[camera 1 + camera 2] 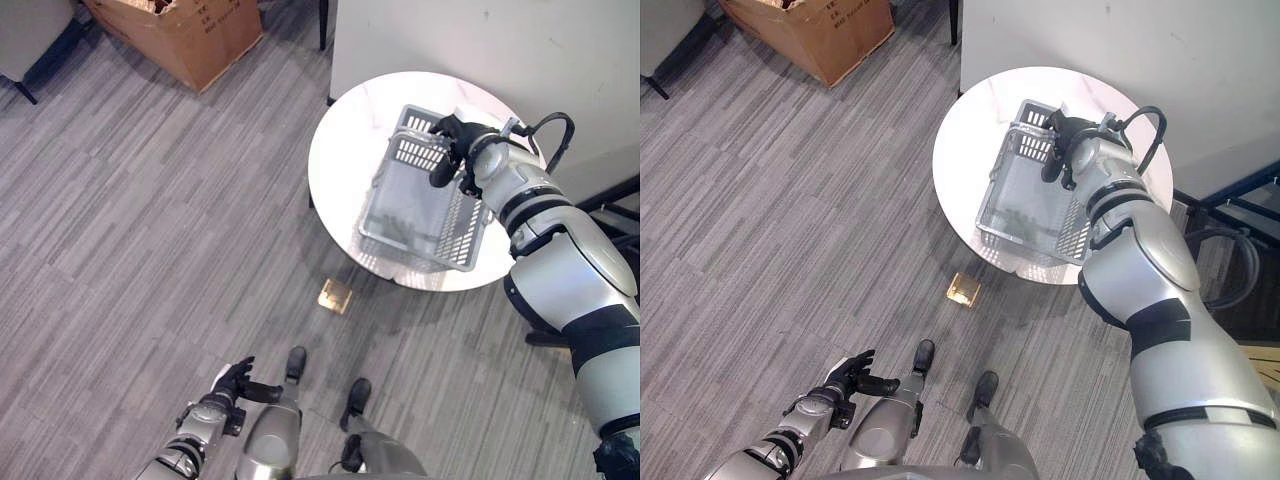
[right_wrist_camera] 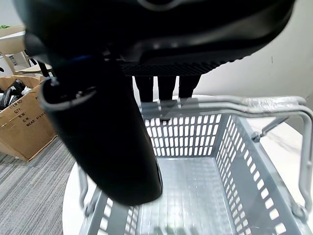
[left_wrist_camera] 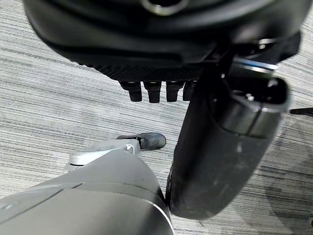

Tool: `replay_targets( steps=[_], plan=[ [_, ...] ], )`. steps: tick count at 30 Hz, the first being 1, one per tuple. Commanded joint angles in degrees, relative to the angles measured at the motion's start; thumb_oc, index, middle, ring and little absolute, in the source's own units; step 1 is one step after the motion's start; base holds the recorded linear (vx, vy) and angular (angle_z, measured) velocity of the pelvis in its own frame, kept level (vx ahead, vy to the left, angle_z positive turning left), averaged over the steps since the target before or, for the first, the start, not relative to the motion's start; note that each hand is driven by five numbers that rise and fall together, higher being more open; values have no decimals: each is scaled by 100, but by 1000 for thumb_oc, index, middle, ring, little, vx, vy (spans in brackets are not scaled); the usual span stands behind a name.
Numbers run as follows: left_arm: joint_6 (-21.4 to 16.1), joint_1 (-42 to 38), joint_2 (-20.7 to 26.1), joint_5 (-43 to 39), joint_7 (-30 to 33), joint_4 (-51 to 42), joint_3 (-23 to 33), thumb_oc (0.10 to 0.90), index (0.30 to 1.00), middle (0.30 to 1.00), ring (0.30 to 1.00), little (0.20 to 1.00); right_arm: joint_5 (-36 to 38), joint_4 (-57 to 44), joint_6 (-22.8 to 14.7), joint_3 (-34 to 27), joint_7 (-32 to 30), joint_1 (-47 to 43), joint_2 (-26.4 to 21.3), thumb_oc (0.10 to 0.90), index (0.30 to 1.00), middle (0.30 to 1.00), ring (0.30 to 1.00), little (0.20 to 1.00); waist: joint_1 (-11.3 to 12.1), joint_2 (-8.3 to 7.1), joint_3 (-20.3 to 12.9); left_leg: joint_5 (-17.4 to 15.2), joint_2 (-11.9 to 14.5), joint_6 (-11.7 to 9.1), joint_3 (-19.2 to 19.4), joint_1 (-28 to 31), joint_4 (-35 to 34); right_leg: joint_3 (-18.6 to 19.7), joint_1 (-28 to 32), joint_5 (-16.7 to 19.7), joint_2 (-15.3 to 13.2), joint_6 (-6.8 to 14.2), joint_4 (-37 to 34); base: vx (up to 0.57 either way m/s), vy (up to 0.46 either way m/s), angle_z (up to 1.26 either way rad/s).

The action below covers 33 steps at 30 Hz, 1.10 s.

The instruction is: Get the vegetables into the basket

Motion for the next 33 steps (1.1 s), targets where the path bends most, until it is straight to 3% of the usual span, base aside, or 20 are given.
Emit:
replay_targets(
  steps=[1,9,14,21,25,30,33],
  plan=[
    [179,284,261,178,15,456,-61,900,1000,1000,1000,1000,-100,124,-38,259,-129,-533,-198,400,300,300,300,300,101,-228,159,-549,-197,-86,-195,326,-141,189,-58,-76,-153,301,-4,0,0,0],
    [175,218,224,241,-9,414,-61,900,1000,1000,1000,1000,-154,27,-49,188,-104,-289,-256,400,300,300,300,300,28,-234,99,-599,-199,-83,-116,467,-141,211,45,-99,-162,295,-4,-4,0,0],
    [242,269,195,487,-92,458,21,900,1000,1000,1000,1000,-296,-251,-94,60,-23,216,-358,400,300,300,300,300,-57,-265,-125,-736,-206,-52,-82,810,-141,185,397,-187,-196,290,-4,0,0,0],
    [355,488,167,884,-165,740,369,900,1000,1000,1000,1000,-633,-1756,-245,9,148,967,-300,400,300,300,300,300,-377,-265,-509,-954,-184,14,174,1426,-141,372,897,-288,-204,291,-4,7,13,-13],
    [387,673,129,950,-152,751,630,900,1000,1000,1000,1000,-669,-3075,-231,-197,272,1448,-643,400,300,300,300,300,-619,-213,-716,-1072,-156,49,392,1734,-141,550,1086,-307,-186,291,-4,-1,22,-30],
    [420,824,51,1040,-117,831,905,900,1000,1000,1000,1000,182,-4655,-253,-965,389,2472,-1057,400,300,300,300,300,-981,-90,-970,-1175,-132,74,668,2035,-141,781,1209,-397,-166,293,121,-12,4,-35],
    [428,877,6,1087,-125,790,929,900,1000,1000,1000,1000,310,-5135,-278,-1231,410,2921,-1212,400,300,300,300,300,-1080,-37,-1026,-1201,-134,79,734,2124,-141,840,1233,-445,-165,294,192,-14,-11,-24]
  ],
)
